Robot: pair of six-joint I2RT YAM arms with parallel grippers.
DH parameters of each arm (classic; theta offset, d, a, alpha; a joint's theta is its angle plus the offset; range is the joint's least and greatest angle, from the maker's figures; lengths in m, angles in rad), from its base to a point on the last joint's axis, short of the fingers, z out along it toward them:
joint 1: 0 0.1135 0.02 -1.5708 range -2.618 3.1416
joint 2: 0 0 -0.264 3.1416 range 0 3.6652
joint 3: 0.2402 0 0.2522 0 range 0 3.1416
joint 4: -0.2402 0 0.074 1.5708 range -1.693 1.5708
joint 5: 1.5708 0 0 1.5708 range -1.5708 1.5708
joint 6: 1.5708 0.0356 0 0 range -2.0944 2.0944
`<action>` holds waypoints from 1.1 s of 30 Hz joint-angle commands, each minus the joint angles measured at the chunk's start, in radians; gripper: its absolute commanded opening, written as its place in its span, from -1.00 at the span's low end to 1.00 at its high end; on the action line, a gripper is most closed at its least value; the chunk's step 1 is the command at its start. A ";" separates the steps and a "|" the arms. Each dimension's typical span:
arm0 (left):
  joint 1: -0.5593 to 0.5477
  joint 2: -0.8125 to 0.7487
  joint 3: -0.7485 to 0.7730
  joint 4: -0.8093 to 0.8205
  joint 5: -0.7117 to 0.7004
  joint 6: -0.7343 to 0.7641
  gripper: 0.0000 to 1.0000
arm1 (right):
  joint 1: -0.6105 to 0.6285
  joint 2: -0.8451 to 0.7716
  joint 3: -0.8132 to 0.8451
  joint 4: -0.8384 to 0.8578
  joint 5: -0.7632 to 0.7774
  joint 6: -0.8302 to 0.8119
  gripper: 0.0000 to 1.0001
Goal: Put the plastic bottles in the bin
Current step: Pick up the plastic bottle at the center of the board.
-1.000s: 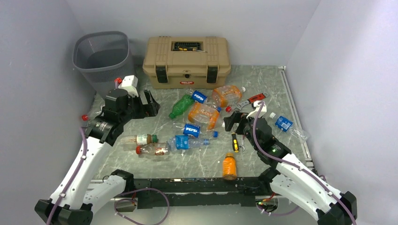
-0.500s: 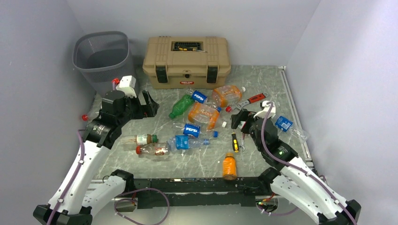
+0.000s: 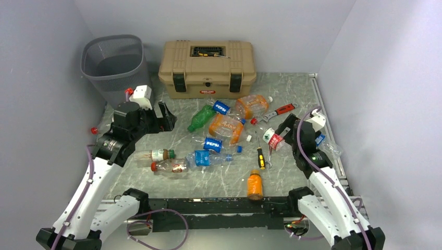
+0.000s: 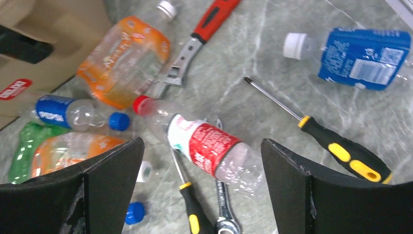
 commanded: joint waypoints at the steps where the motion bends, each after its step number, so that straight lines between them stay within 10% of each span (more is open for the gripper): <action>1: -0.009 -0.011 0.001 0.022 -0.009 0.004 0.98 | -0.041 0.039 -0.028 0.006 -0.049 0.006 0.97; 33: -0.038 -0.014 -0.011 0.052 0.081 0.024 0.98 | 0.028 0.454 -0.019 0.087 -0.187 -0.090 0.95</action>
